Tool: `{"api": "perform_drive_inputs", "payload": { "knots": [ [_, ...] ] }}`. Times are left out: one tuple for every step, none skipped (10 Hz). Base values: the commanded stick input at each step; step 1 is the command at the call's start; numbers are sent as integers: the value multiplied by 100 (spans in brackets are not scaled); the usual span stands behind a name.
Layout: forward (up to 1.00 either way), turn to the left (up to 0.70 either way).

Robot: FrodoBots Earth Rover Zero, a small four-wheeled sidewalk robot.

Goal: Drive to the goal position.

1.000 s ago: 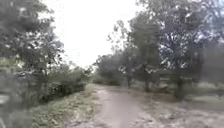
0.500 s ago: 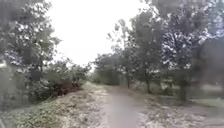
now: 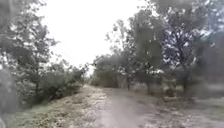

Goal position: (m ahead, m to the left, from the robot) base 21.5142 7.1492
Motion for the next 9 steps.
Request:
{"api": "perform_drive_inputs", "payload": {
  "knots": [
    [70, 0],
    [70, 0],
    [70, 0],
    [70, 0],
    [70, 0],
    [70, 0],
    [70, 0],
    [70, 0],
    [70, 14]
  ]
}}
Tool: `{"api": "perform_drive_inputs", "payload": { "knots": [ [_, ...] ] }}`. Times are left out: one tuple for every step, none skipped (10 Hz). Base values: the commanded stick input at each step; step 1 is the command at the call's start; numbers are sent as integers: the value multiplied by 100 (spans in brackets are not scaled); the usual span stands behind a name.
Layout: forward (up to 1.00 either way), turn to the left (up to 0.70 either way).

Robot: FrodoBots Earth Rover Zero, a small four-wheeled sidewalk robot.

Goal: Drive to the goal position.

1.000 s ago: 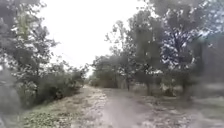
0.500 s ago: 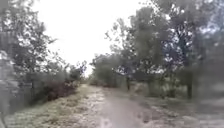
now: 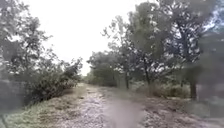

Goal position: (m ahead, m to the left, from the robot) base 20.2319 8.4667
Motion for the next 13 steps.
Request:
{"api": "perform_drive_inputs", "payload": {
  "knots": [
    [70, 35],
    [70, 35],
    [70, 35],
    [70, 27],
    [70, 2],
    [70, 0],
    [70, 0],
    [70, 0],
    [70, 0],
    [70, 0],
    [70, 0],
    [70, 0],
    [70, 0]
  ]
}}
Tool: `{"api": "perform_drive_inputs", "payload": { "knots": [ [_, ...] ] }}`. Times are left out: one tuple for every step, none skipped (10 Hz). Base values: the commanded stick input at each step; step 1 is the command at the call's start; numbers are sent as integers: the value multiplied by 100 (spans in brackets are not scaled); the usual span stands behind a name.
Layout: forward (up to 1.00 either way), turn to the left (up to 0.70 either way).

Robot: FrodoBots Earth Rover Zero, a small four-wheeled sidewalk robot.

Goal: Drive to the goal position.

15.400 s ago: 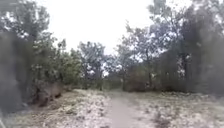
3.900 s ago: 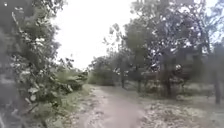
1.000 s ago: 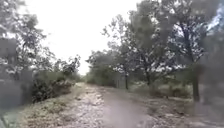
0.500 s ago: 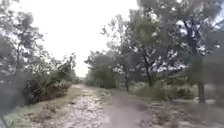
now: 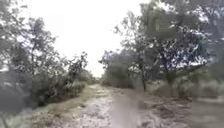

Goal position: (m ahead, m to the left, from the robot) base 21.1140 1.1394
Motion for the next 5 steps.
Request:
{"api": "perform_drive_inputs", "payload": {
  "knots": [
    [70, 0],
    [70, 0],
    [70, 0],
    [70, 0],
    [70, 0]
  ]
}}
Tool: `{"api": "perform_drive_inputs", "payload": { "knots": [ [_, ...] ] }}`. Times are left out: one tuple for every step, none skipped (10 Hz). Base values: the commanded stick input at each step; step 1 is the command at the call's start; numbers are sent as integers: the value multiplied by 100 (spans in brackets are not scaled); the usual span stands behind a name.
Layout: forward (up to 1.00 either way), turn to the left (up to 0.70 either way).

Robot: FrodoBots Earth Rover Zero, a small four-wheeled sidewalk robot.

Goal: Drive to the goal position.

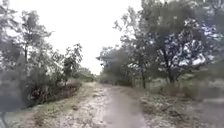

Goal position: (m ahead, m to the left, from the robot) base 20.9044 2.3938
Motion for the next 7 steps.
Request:
{"api": "perform_drive_inputs", "payload": {
  "knots": [
    [70, 4],
    [70, 35],
    [70, 35],
    [70, 35],
    [70, 35],
    [70, 19],
    [70, 0]
  ]
}}
